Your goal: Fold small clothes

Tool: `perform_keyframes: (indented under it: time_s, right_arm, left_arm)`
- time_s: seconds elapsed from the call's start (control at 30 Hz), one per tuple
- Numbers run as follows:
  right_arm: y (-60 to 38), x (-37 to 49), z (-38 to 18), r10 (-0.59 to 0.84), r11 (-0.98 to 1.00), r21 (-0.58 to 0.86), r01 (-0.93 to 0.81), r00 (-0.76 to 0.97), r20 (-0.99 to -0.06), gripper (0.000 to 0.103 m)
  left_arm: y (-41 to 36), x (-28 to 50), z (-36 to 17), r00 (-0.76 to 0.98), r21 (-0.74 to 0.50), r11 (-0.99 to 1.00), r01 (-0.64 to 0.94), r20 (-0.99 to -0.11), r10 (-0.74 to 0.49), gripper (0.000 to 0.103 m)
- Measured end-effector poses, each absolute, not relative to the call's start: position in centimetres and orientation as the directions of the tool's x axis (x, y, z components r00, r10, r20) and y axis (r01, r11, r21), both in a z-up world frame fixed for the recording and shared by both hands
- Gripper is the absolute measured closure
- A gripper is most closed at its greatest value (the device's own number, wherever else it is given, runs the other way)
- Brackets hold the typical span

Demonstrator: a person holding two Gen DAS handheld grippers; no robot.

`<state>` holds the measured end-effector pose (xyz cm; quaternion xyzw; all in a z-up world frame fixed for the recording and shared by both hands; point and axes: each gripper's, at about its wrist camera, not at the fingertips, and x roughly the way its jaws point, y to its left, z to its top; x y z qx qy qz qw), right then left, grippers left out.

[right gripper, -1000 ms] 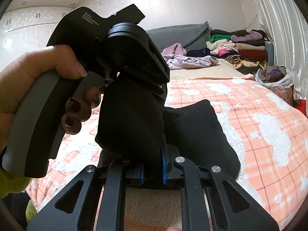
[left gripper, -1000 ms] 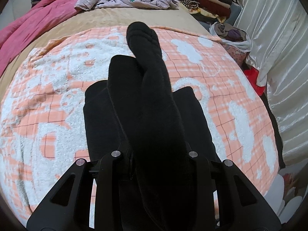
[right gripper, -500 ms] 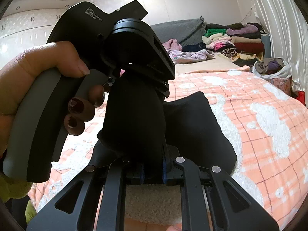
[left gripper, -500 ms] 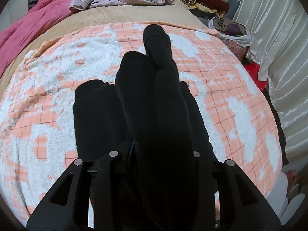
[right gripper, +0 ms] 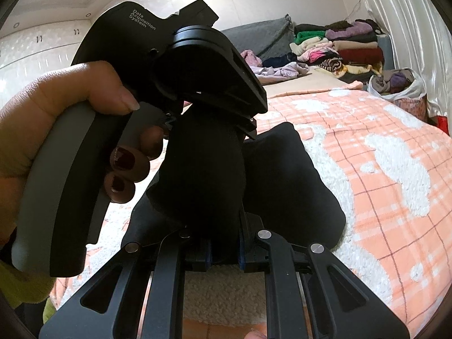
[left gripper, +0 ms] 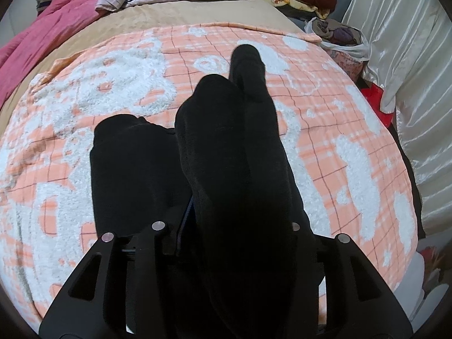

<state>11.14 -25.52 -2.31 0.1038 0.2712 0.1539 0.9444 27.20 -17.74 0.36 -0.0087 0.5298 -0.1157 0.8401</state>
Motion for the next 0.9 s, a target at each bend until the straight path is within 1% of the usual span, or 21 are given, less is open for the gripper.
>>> perform_keyframes:
  time_s: [0.2, 0.27, 0.4, 0.5, 0.57, 0.67, 0.83, 0.9]
  right_arm:
    - [-26.5, 11.6, -2.9, 0.369, 0.917, 0.333, -0.222, 0.788, -0.492, 0.091]
    - [-26.7, 11.8, -2.9, 0.377, 0.912, 0.347, -0.22, 0.782, -0.496, 0.091]
    - [-27.4, 12.2, -3.4, 0.403, 0.892, 0.401, -0.207, 0.767, -0.5, 0.091]
    - [-27.7, 12.4, -3.7, 0.424, 0.875, 0.442, -0.198, 0.754, -0.501, 0.09]
    - [-28.0, 12.5, -3.8, 0.433, 0.866, 0.462, -0.19, 0.747, -0.504, 0.09]
    - [-28.4, 12.9, -4.2, 0.435, 0.859, 0.484, -0.167, 0.736, -0.519, 0.088]
    - [-28.9, 13.0, -4.5, 0.424, 0.864, 0.482, -0.145, 0.725, -0.543, 0.083]
    - [-29.3, 12.8, -4.4, 0.418, 0.868, 0.477, -0.14, 0.725, -0.548, 0.077]
  left_arm:
    - [-18.4, 27.4, 0.0, 0.422, -0.157, 0.969, 0.19, -0.878, -0.225, 0.06]
    - [-18.5, 27.6, -0.1, 0.421, -0.172, 0.966, 0.194, -0.875, -0.24, 0.053]
    - [-18.4, 27.6, 0.0, 0.417, -0.211, 0.956, 0.205, -0.865, -0.281, 0.044]
    - [-18.1, 27.6, 0.1, 0.412, -0.244, 0.95, 0.194, -0.859, -0.305, 0.042]
    - [-17.8, 27.4, 0.4, 0.418, -0.274, 0.942, 0.194, -0.846, -0.332, 0.03]
    - [-17.3, 27.0, 1.7, 0.441, -0.321, 0.925, 0.205, -0.813, -0.38, 0.029]
    - [-15.9, 25.9, 4.4, 0.53, -0.292, 0.935, 0.204, -0.77, -0.356, 0.029]
    - [-15.2, 25.5, 4.8, 0.544, -0.283, 0.941, 0.188, -0.768, -0.339, 0.029]
